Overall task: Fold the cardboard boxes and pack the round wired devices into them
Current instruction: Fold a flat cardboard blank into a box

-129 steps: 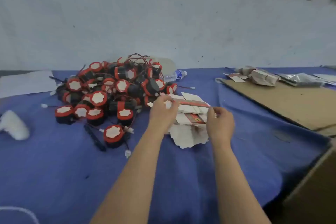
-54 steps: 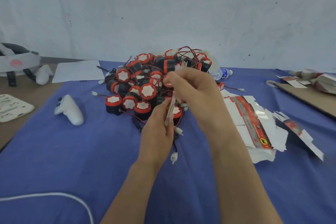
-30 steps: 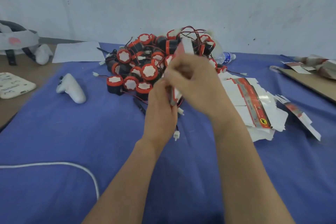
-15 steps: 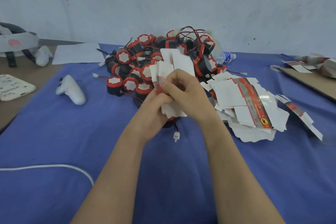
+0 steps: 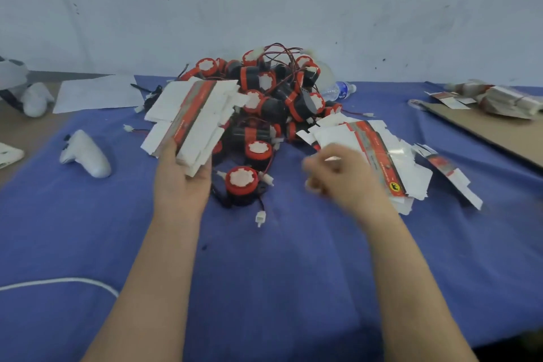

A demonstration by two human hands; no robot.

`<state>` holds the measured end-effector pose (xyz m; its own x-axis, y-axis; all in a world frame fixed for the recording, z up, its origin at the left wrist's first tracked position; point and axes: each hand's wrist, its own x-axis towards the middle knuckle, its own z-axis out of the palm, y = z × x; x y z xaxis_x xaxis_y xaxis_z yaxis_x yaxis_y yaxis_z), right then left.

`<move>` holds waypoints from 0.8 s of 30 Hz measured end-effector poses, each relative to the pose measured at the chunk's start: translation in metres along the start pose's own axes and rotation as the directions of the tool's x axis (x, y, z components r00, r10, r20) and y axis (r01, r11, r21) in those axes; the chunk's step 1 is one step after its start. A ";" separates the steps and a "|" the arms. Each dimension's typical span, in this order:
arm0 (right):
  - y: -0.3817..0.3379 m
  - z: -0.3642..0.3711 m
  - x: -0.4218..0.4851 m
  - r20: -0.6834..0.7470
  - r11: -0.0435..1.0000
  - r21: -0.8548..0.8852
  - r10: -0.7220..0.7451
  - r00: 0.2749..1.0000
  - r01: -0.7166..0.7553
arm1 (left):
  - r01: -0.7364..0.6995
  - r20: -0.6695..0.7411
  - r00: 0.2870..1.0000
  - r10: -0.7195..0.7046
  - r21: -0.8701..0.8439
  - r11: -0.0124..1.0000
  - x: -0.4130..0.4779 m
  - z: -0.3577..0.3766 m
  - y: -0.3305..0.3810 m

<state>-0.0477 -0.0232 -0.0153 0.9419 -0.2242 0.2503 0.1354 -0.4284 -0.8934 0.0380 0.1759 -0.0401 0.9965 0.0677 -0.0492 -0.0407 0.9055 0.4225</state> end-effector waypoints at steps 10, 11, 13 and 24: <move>0.082 -0.162 -0.001 -0.888 0.944 0.219 0.298 0.352 -0.246 | -0.031 0.217 0.970 -0.114 0.567 0.823 -0.034 0.109 -0.109; 0.092 -0.170 -0.007 -0.869 0.898 0.168 0.329 0.370 -0.406 | -0.057 0.220 0.969 -0.115 0.649 0.759 -0.039 0.117 -0.126; 0.107 -0.176 -0.016 -0.792 0.739 0.049 0.439 0.425 -0.672 | -0.136 0.248 0.964 -0.098 0.773 0.619 -0.041 0.124 -0.161; 0.080 -0.122 0.011 -0.577 0.948 -0.164 0.133 0.806 -0.274 | -0.353 0.382 0.912 0.149 0.916 -0.188 -0.027 0.089 -0.217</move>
<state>-0.0638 -0.1670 -0.0387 0.5992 -0.7429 0.2984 -0.1797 -0.4880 -0.8541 0.0260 -0.0594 -0.0495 0.9306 0.0367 0.3642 -0.2775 -0.5780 0.7674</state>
